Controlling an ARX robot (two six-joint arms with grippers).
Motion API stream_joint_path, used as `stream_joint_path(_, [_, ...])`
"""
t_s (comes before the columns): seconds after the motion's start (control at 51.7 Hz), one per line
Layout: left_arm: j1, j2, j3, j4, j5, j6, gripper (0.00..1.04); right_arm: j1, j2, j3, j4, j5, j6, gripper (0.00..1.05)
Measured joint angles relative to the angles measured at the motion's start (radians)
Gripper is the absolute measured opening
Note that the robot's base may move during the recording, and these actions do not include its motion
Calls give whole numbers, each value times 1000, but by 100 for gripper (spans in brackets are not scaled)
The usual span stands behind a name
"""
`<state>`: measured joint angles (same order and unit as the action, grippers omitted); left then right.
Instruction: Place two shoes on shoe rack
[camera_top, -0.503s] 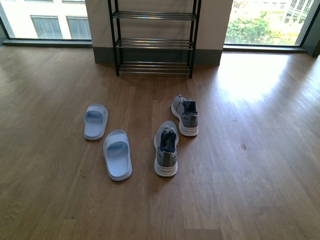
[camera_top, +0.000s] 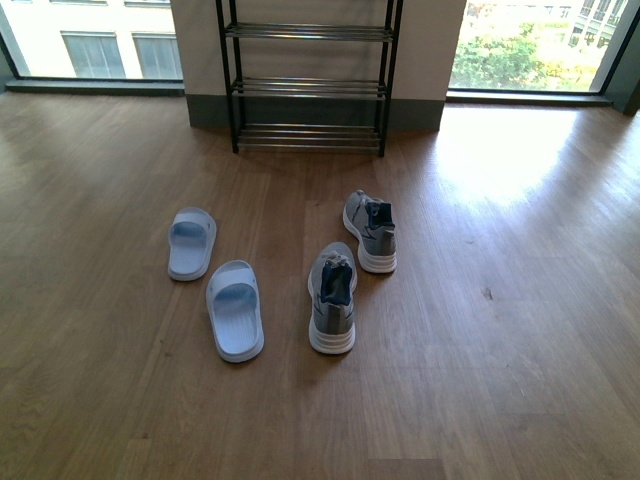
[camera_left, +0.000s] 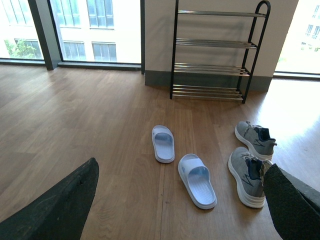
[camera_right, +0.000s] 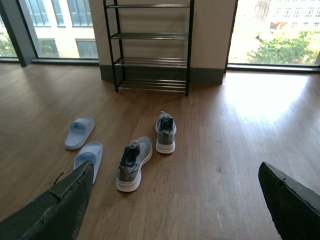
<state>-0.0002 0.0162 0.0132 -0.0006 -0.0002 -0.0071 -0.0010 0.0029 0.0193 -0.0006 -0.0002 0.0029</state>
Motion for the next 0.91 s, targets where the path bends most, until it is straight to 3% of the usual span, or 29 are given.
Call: stream_joint_path(0.909, [0, 0, 0, 0, 0, 0, 95, 0, 0, 0, 0, 0, 0, 96])
